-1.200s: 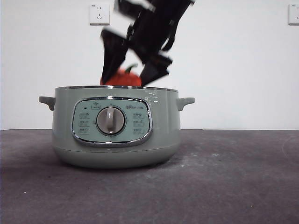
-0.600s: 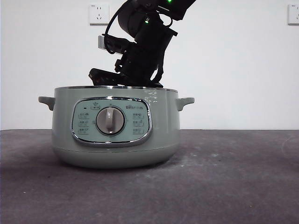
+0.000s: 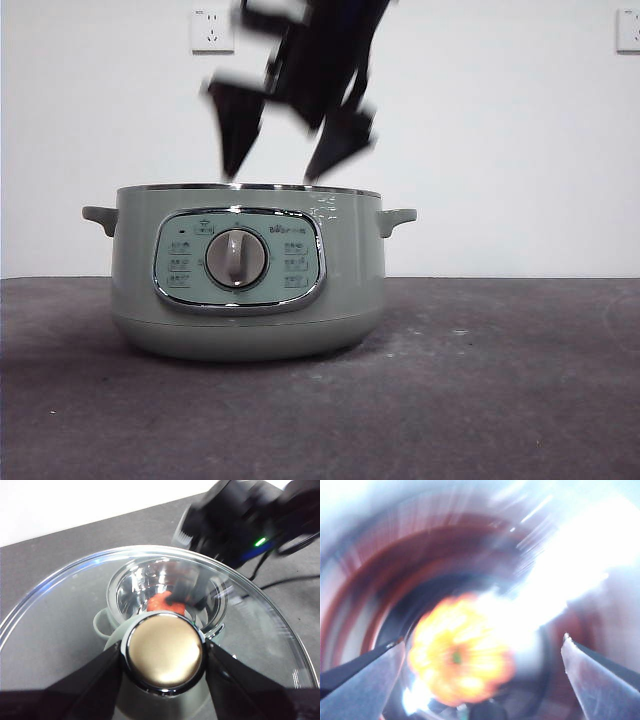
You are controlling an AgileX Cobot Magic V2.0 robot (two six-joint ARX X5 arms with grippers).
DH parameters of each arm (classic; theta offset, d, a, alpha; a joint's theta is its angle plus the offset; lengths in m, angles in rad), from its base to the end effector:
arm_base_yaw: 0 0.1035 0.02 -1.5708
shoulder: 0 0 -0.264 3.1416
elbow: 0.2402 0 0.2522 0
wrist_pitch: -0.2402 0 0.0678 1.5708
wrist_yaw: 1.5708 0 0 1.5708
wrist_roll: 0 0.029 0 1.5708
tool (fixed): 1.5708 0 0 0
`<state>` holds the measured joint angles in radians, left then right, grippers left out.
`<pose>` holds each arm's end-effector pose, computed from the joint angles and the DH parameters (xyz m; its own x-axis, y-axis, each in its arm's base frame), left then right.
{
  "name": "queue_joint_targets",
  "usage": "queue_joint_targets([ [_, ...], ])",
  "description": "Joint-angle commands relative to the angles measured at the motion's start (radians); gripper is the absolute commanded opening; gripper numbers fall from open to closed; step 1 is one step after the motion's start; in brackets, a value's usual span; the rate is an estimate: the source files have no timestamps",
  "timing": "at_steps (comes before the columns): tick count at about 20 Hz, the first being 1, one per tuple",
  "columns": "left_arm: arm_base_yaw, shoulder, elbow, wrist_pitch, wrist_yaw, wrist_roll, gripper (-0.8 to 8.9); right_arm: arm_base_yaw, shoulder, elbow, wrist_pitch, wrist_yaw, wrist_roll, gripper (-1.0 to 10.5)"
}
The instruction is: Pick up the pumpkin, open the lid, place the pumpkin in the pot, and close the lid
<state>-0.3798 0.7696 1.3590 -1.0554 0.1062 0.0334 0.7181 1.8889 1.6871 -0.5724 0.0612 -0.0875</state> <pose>0.0797 -0.0351 0.4298 0.7857 -0.4278 -0.4468 0.4703 0.8823 -0.0178 0.3203 0.2775 0.2963 0.5777 0.4235 -0.6978 -0.6674 0.7372 -0.1051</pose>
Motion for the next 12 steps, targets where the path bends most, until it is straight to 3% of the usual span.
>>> queue_joint_targets([
  [1,0.002,0.026,0.004,0.080,0.006,0.021,-0.09,-0.005,-0.154,0.001,-0.064,0.080,0.026,6.0],
  [6,-0.001,0.196,0.004,0.205,0.047,0.050,-0.09,-0.008,-0.475,0.001,-0.234,0.100,0.097,6.0],
  [12,-0.014,0.417,0.004,0.385,0.060,0.069,-0.09,-0.008,-0.703,0.001,-0.351,0.095,0.124,6.0],
])
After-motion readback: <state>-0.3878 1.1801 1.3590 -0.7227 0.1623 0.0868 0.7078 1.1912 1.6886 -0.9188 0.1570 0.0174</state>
